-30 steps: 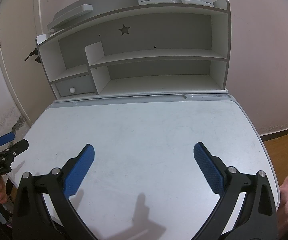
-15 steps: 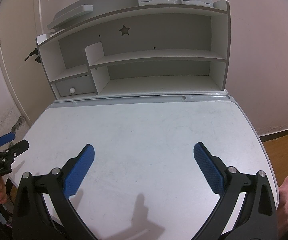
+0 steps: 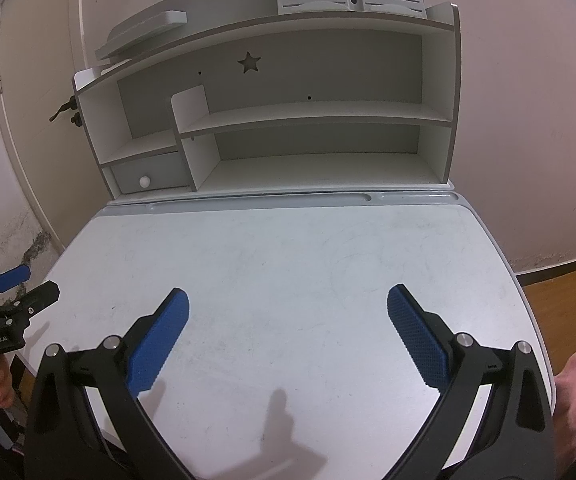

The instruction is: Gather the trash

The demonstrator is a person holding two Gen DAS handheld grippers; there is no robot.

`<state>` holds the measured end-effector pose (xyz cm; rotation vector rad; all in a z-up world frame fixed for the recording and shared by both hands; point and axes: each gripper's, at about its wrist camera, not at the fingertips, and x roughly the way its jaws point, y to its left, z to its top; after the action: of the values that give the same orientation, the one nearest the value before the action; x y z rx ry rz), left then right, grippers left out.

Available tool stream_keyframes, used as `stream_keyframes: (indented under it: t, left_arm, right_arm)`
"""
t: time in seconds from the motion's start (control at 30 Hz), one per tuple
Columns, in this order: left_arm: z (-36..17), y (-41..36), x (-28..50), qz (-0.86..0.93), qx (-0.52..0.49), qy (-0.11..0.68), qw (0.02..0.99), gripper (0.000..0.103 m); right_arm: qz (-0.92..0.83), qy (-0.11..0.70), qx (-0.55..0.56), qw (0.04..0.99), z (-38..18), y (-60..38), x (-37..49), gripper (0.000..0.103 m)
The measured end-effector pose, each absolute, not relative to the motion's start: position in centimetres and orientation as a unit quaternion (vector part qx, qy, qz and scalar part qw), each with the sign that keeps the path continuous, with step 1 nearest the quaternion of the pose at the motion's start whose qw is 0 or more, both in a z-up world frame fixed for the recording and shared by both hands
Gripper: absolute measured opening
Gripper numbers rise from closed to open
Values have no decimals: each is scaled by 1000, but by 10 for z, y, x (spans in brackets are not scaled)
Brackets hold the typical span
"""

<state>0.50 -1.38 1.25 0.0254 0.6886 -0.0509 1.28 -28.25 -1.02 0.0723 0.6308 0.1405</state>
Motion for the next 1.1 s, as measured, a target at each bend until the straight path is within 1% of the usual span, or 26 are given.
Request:
stream_keyframes:
  t: [1.1]
  left_arm:
    - [13,-20,1,-30,12,339,940,96]
  right_arm:
    - [69,307,35,948,-9,-285,12,96]
